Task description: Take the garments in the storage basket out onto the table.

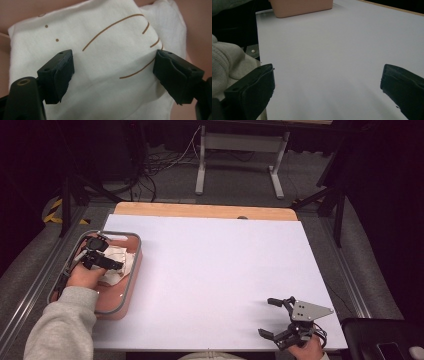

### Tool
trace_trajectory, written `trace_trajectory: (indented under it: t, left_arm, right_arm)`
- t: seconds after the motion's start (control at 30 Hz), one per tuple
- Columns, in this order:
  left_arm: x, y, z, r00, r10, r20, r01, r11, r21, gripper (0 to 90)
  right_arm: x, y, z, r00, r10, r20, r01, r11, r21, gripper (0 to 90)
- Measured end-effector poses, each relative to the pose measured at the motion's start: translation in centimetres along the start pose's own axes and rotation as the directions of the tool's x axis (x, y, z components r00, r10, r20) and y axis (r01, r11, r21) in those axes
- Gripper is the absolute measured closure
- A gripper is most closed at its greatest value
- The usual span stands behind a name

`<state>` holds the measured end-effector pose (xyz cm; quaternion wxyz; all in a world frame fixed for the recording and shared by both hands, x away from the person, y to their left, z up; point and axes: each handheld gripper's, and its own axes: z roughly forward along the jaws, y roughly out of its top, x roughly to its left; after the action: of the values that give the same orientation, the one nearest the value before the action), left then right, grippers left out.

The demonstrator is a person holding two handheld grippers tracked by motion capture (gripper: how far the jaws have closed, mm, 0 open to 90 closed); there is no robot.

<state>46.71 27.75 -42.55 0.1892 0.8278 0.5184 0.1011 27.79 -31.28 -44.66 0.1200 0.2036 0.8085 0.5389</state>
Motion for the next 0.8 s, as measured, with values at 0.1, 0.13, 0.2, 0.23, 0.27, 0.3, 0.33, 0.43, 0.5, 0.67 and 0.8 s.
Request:
trace_trajectory:
  t: [0.1, 0.13, 0.2, 0.23, 0.27, 0.3, 0.33, 0.43, 0.5, 0.67, 0.8]
  left_arm:
    - [0.01, 0.02, 0.19, 1.0000, 0.000, 0.000, 0.000, 1.0000, 0.009, 19.6]
    - [-0.01, 0.02, 0.21, 1.0000, -0.003, 0.001, 0.003, 0.9999, 0.013, 20.2]
    - [-0.02, -0.01, 0.31, 0.9999, -0.008, 0.006, 0.008, 0.9998, 0.019, 21.4]
    - [0.02, -0.02, 0.33, 1.0000, -0.008, 0.004, 0.008, 0.9998, 0.017, 21.7]
    - [0.02, -0.04, 0.33, 0.9999, -0.013, 0.005, 0.013, 0.9998, 0.016, 21.9]
    - [0.03, -0.06, 0.33, 0.9999, -0.014, 0.005, 0.014, 0.9998, 0.016, 22.5]
    - [0.05, -0.08, 0.33, 0.9999, -0.015, 0.006, 0.015, 0.9998, 0.015, 23.3]
    - [0.04, -0.11, 0.29, 0.9999, -0.013, -0.001, 0.013, 0.9998, 0.016, 26.3]
    - [-0.01, -0.12, 0.30, 0.9999, -0.012, -0.006, 0.012, 0.9998, 0.016, 29.0]
    - [-0.26, -0.09, 0.22, 0.9994, -0.003, -0.033, 0.004, 0.9997, 0.023, 36.0]
    - [-0.51, 0.11, -0.11, 0.9991, 0.029, -0.030, -0.028, 0.9982, 0.052, 54.4]
  right_arm:
    - [0.02, 0.01, 0.03, 1.0000, -0.001, -0.003, 0.001, 1.000, 0.001, 0.0]
    - [0.02, 0.00, 0.03, 1.0000, -0.001, -0.004, 0.001, 1.000, 0.000, 0.0]
    - [0.01, 0.00, 0.03, 1.0000, 0.000, -0.006, 0.000, 1.000, 0.001, 0.0]
    - [0.01, -0.01, 0.04, 1.0000, 0.000, -0.009, 0.000, 1.000, 0.001, 0.0]
    - [0.02, -0.01, 0.06, 0.9999, -0.001, -0.011, 0.001, 1.000, 0.002, 0.0]
    - [0.04, 0.00, 0.08, 0.9999, -0.003, -0.011, 0.003, 1.000, 0.002, 0.0]
    - [0.06, 0.01, 0.10, 0.9999, -0.004, -0.013, 0.004, 1.000, 0.001, 0.0]
    - [0.06, 0.01, 0.09, 0.9999, -0.004, -0.015, 0.004, 1.000, 0.000, 0.0]
    - [0.06, 0.01, 0.11, 0.9999, -0.003, -0.015, 0.003, 1.000, 0.002, 0.0]
    - [0.08, 0.01, 0.12, 0.9999, -0.004, -0.013, 0.004, 1.000, 0.005, 0.0]
    - [0.06, -0.02, 0.19, 0.9999, -0.005, -0.010, 0.005, 1.000, 0.009, 0.0]
